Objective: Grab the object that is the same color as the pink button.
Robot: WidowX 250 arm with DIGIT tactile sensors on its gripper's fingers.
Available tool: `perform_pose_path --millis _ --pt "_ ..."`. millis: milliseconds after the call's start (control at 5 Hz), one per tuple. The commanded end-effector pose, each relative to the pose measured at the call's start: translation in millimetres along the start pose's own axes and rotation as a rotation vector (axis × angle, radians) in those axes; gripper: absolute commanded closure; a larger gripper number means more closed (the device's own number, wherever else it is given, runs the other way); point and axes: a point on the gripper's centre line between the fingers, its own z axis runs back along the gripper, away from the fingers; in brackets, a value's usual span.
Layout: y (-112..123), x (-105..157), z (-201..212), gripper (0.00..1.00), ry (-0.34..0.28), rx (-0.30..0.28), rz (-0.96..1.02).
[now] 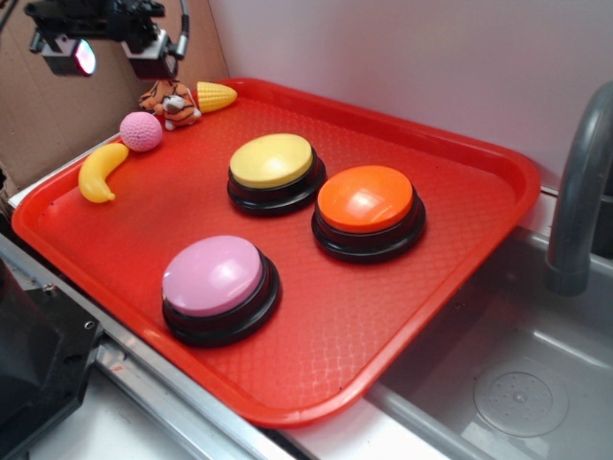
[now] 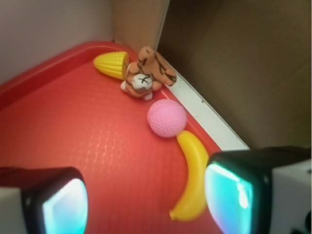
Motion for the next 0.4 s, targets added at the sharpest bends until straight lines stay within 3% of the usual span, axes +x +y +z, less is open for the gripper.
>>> perform_pose_path --millis 0,200 --pt "13.5 21.2 -35.9 0.0 -0.046 0.019 0.078" --pt "20.8 24.6 -47.6 0.0 -0.031 0.044 0.088"
